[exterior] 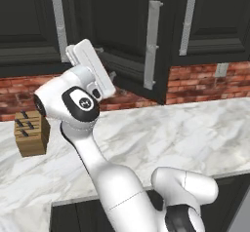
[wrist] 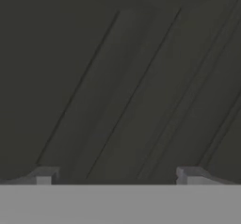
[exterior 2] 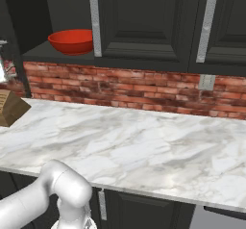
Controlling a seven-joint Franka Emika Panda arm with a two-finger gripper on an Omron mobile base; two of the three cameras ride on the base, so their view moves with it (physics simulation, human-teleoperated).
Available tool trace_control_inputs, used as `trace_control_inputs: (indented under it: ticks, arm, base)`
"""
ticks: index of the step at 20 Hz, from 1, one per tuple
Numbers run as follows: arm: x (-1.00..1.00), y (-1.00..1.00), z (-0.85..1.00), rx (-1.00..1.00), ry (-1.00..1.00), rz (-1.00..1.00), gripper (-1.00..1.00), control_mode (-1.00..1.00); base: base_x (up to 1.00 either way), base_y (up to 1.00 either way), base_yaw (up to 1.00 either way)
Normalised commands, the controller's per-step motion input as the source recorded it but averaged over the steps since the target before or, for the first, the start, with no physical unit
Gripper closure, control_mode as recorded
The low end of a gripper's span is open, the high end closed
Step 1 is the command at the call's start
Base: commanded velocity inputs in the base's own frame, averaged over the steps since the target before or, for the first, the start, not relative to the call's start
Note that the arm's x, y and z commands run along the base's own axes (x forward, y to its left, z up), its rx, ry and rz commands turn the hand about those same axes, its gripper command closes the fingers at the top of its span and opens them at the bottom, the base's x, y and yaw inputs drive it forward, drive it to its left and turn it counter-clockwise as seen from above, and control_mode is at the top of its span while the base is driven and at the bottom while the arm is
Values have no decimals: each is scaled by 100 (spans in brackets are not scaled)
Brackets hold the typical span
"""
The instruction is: Open the cabinet. Pick the bowls from the counter and place them in the cabinet. Then close the cabinet.
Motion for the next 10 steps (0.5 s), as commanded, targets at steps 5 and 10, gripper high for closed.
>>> trace_control_inputs:
  ticks: [5,10]
  arm:
    - [86,-71,-31,5,-11,26,-100,-100]
    - [99,-66,-15,3,-14,47,-100,-100]
  base:
    - [0,0,0]
    - [0,0,0]
